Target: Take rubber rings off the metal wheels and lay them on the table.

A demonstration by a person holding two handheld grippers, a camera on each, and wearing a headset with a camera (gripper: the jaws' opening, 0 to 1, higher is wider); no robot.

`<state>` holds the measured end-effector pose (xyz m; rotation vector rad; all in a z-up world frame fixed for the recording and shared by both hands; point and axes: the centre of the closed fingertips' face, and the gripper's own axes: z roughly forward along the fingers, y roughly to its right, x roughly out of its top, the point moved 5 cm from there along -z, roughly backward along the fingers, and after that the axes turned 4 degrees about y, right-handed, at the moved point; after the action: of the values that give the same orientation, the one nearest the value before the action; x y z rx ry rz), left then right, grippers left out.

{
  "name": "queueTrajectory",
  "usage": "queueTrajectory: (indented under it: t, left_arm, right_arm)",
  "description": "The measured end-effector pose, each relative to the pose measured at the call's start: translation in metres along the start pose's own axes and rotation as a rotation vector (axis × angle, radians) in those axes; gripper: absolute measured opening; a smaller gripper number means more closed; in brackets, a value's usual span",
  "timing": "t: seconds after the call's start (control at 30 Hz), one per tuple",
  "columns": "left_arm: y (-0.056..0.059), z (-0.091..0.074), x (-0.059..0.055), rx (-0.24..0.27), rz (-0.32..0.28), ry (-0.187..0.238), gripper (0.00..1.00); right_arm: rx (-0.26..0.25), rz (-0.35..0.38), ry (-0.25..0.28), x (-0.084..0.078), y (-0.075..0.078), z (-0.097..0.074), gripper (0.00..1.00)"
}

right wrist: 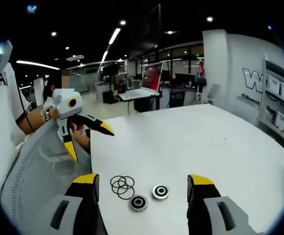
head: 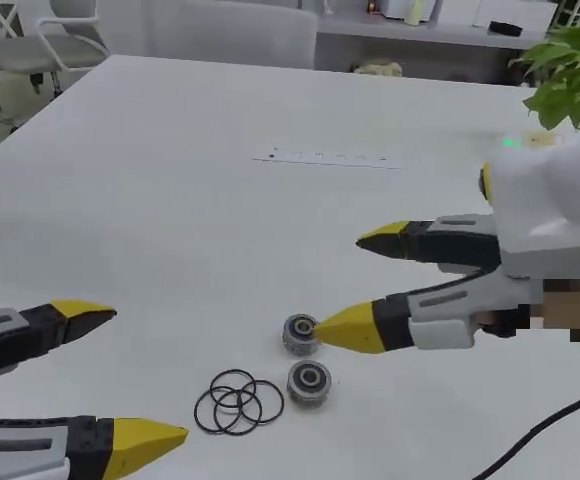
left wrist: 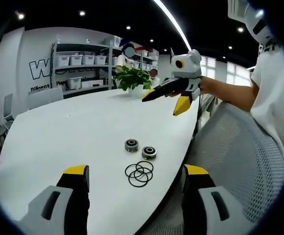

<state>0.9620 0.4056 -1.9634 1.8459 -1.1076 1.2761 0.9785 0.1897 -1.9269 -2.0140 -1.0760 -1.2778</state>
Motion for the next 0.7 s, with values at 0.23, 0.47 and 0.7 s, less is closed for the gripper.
queueTrajectory:
  t: [0.23, 0.47, 0.7]
  left_arm:
    - [0.000, 0.000, 0.000, 0.005, -0.012, 0.005, 0.84]
    - [0.002, 0.001, -0.001, -0.006, -0.018, 0.000, 0.88]
    - [0.003, 0.001, -0.006, -0.018, -0.052, -0.020, 0.90]
  right_arm:
    - [-0.052, 0.047, 0.011, -0.024, -0.001, -0.026, 0.77]
    - [-0.130, 0.137, 0.008, -0.050, 0.001, -0.048, 0.81]
    - [-0.187, 0.207, -0.019, -0.069, 0.000, -0.057, 0.84]
